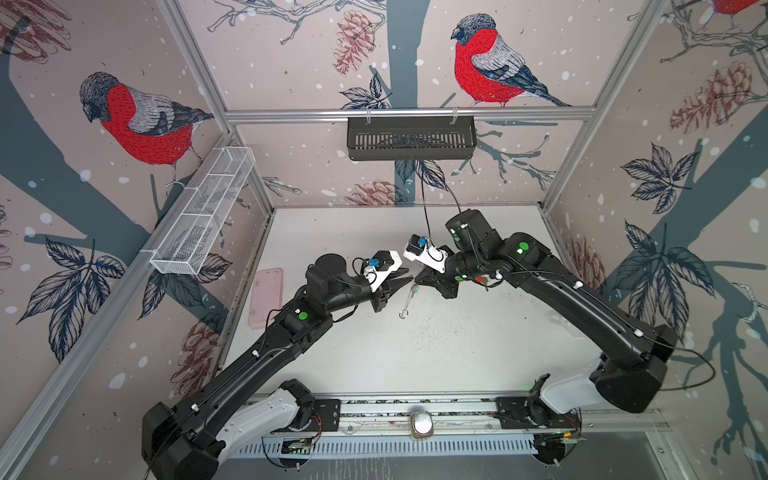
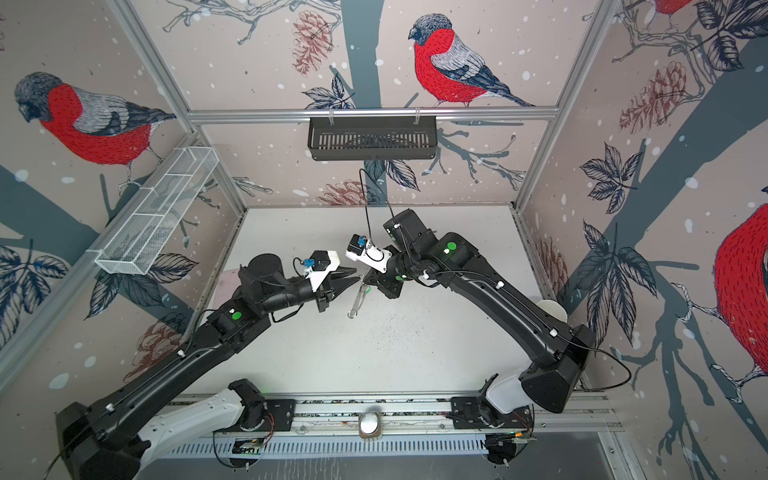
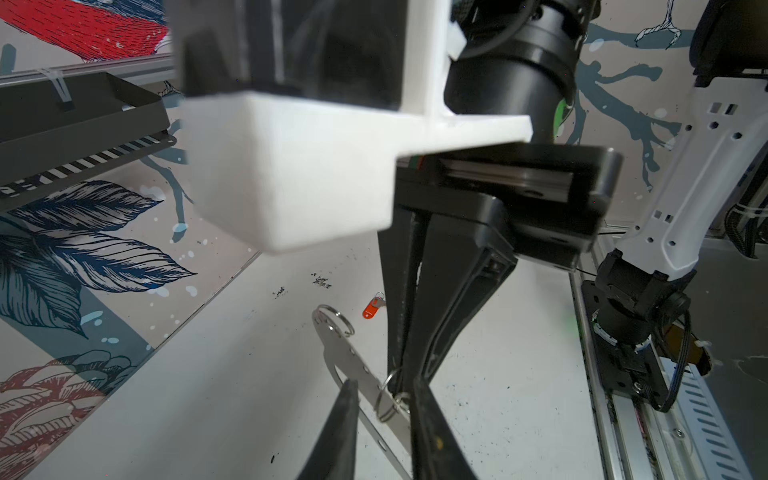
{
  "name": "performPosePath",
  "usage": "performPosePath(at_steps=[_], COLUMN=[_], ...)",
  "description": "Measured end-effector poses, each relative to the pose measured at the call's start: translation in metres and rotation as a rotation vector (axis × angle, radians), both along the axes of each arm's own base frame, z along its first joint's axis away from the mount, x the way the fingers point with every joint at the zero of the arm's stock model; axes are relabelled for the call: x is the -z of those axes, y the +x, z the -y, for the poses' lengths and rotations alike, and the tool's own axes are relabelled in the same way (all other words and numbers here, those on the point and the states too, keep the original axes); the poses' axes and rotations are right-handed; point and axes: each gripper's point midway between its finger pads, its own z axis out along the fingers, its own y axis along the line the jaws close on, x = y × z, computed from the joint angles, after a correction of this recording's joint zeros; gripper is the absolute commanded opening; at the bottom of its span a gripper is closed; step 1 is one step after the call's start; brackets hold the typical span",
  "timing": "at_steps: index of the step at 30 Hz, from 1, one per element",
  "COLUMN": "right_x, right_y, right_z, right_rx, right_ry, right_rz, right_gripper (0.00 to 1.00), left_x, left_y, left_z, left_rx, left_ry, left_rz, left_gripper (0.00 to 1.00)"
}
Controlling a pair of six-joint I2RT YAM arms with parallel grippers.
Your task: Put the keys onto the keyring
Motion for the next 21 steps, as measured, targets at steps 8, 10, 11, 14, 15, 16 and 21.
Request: performPosePath(at_steps=[8,10,11,14,15,16,21], right_x=[0.002,0.0,0.0,0.0,0.0,0.0,-0.001], right_y=[-0.004,-0.005,-0.006,-0.006,-0.007,-0.007,-0.009], right_z=[0.002,0.002,0.003,0.005,0.005,0.006,0.008], right_rx=[-0.009,-0.01,-0.011,-0.011,-0.013,-0.015,-0.022], right_ry=[-0.005,-0.001,0.001,-0.001,-0.001,-0.002,0.0], right_rz=[-0.009,-0.006,-0.004,0.0,0.003,0.005,0.015], right_gripper=[0.0,0.0,0.0,0.0,0.0,0.0,0.0], left_x=[0.002,0.005,0.006,0.008,0.009,0.009,0.011], left_y=[-0.002,-0.002,-0.002,-0.002,-0.003,-0.003,-0.003], left_z=[0.01,0.011,0.012,0.014,0.015,0.015,0.018], left_rx=[0.065,0.073,0.079,0.096,0.101,0.106,0.12], left_ry=[0.018,0.027,0.033,0.042,0.045,0.045,0.049], left_rz=[-0.007,-0.015,-0.019,-0.026,-0.031,-0.033,-0.043], left_gripper=[0.27,0.26,0.24,0.2,0.18,0.16,0.06])
